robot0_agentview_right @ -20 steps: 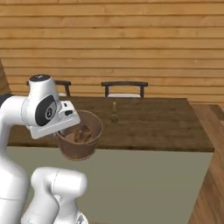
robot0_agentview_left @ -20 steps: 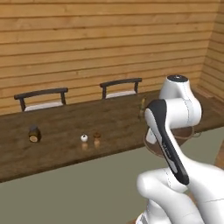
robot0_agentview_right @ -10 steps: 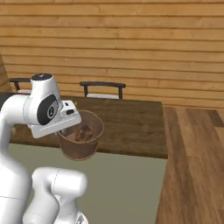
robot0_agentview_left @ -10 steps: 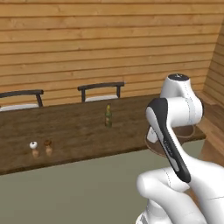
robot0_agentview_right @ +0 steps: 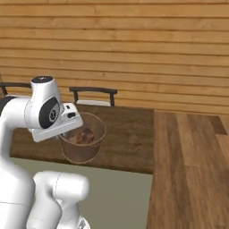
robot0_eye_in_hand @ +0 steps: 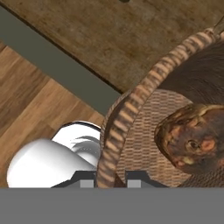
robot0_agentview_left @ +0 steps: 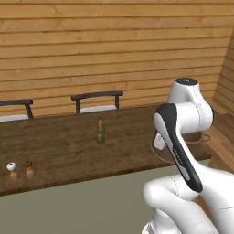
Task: Open the cabinet, pick up the bread from the cabinet and place it in the basket. Then move the basket to the dining counter.
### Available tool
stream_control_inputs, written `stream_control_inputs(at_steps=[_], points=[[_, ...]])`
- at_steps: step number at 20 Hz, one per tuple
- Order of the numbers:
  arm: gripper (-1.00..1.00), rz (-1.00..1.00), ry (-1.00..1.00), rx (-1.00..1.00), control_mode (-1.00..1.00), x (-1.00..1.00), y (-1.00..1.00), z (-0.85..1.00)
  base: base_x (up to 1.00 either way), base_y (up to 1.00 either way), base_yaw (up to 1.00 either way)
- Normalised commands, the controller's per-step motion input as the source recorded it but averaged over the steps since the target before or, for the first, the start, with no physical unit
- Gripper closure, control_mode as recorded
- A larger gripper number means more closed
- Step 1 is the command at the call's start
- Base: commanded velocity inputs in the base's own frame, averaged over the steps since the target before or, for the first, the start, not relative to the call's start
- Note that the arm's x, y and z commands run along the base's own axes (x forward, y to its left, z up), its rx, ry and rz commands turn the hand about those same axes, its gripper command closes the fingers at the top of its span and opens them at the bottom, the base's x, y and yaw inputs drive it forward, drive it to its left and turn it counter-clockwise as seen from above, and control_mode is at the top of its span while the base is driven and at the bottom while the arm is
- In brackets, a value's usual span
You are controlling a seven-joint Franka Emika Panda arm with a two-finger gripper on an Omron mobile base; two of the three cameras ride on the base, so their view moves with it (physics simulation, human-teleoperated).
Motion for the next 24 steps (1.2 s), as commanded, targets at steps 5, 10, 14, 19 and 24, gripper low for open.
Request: stream_control_inputs(at_steps=[5,10,14,19,24], points=[[1.0,0.0,0.0,0.0,1.0,0.0,0.0,0.0,0.38,-0.08,0.02],[1.0,0.0,0.0,0.0,-1.0,0.45,0.0,0.0,0.25,0.0,0.0],[1.0,0.01,0.0,0.0,-1.0,0.94,-0.01,0.0,0.0,0.0,0.0],[1.0,0.0,0.01,-0.09,-1.0,1.0,-0.03,-0.27,0.0,0.0,0.0],[1.0,0.0,0.05,-0.17,-1.0,1.0,0.0,-0.56,0.0,0.0,0.0]])
